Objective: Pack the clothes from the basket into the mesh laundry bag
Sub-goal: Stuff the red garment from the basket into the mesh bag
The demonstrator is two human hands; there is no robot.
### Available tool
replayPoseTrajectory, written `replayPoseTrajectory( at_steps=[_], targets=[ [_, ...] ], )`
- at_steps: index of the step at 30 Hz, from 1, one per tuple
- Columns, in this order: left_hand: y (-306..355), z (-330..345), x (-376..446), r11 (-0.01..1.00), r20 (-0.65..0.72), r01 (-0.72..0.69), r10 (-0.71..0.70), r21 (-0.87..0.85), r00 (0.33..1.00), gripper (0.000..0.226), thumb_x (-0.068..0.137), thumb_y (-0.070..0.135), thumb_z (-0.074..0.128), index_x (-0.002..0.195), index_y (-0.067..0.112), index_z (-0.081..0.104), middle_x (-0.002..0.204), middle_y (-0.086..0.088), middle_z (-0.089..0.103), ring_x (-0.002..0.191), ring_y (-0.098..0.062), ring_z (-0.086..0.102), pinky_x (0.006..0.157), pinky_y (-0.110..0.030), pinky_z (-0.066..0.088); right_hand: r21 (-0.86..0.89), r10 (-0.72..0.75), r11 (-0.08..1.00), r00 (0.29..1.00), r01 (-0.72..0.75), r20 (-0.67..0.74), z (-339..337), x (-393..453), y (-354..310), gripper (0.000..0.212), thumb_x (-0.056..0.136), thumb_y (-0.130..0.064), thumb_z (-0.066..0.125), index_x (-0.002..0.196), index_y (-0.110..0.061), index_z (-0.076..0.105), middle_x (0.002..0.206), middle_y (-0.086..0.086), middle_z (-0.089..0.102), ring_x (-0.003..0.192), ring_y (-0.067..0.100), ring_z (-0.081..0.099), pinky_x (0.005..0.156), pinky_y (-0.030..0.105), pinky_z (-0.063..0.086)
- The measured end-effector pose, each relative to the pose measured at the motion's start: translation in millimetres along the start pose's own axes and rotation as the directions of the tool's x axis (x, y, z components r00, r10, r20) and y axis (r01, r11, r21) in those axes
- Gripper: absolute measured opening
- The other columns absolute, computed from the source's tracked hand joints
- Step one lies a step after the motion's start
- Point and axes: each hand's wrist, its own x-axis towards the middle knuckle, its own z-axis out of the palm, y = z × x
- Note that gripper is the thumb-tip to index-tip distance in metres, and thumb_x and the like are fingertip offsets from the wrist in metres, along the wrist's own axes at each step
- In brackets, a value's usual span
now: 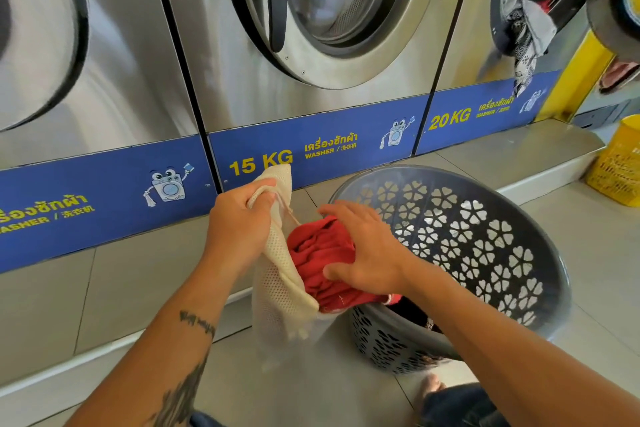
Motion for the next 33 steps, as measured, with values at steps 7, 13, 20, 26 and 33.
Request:
replayPoseTrajectory(
  at_steps=[7, 13, 20, 26, 33],
  targets=[
    [-2.5, 2.5, -5.3, 0.997, 0.044, -0.062, 0.060, 0.049, 0.997, 0.027, 0.091, 0.028, 0.055, 0.113, 0.032, 0.070, 0.106, 0.021, 0.061, 0.095, -0.005, 0.055, 0.076, -0.019, 0.043, 0.107, 0.170, 0.976, 0.970, -0.190, 0.173, 17.2, -4.7, 22.1, 0.083, 0.074, -0.041, 0.080, 0.142, -0.039, 0.033, 0.132, -0.001, 0.051, 0.116, 0.023, 0.054, 0.096, 0.032, 0.044],
    [-3.5, 4.1, -5.9, 0.996, 0.059, -0.049, 0.045, 0.073, 0.997, 0.028, 0.093, 0.027, 0.053, 0.115, 0.034, 0.069, 0.116, 0.011, 0.065, 0.095, -0.008, 0.055, 0.068, -0.017, 0.039, -0.150, 0.022, 0.988, 0.996, -0.034, -0.083, 11.2, -7.6, -7.5, 0.048, 0.070, -0.037, 0.064, 0.115, -0.038, 0.046, 0.110, -0.003, 0.056, 0.096, 0.029, 0.061, 0.080, 0.044, 0.054],
    [4.8, -0.3, -3.2, 0.994, 0.055, -0.102, 0.104, -0.038, 0.993, 0.021, 0.089, 0.025, 0.058, 0.097, 0.034, 0.075, 0.102, 0.026, 0.067, 0.095, 0.011, 0.058, 0.078, -0.009, 0.038, 0.343, -0.010, 0.938, 0.991, 0.055, -0.131, 17.5, -12.7, -28.1, 0.062, 0.069, -0.025, 0.078, 0.116, -0.032, 0.039, 0.113, -0.008, 0.063, 0.104, 0.016, 0.059, 0.087, 0.031, 0.047],
    [2.0, -3.9, -8.2, 0.996, 0.091, -0.086, 0.087, -0.016, 0.992, 0.024, 0.090, 0.025, 0.056, 0.100, 0.037, 0.074, 0.102, 0.029, 0.063, 0.094, 0.013, 0.055, 0.076, -0.010, 0.038, -0.156, -0.244, 0.944, 0.934, 0.290, 0.261, 28.5, -11.2, -26.1, 0.034, 0.076, -0.016, 0.063, 0.110, -0.014, 0.065, 0.112, 0.009, 0.069, 0.103, 0.030, 0.061, 0.090, 0.042, 0.051],
    [-2.0, -12.3, -1.4, 0.997, 0.016, -0.076, 0.076, -0.016, 0.997, 0.026, 0.091, 0.023, 0.055, 0.109, 0.031, 0.072, 0.106, 0.023, 0.061, 0.094, 0.002, 0.057, 0.078, -0.017, 0.042, -0.021, -0.032, 0.999, 0.999, 0.031, -0.032, -3.0, -2.1, 1.2, 0.090, 0.065, -0.039, 0.079, 0.144, -0.042, 0.036, 0.142, 0.000, 0.044, 0.131, 0.026, 0.040, 0.111, 0.043, 0.038]
  ],
)
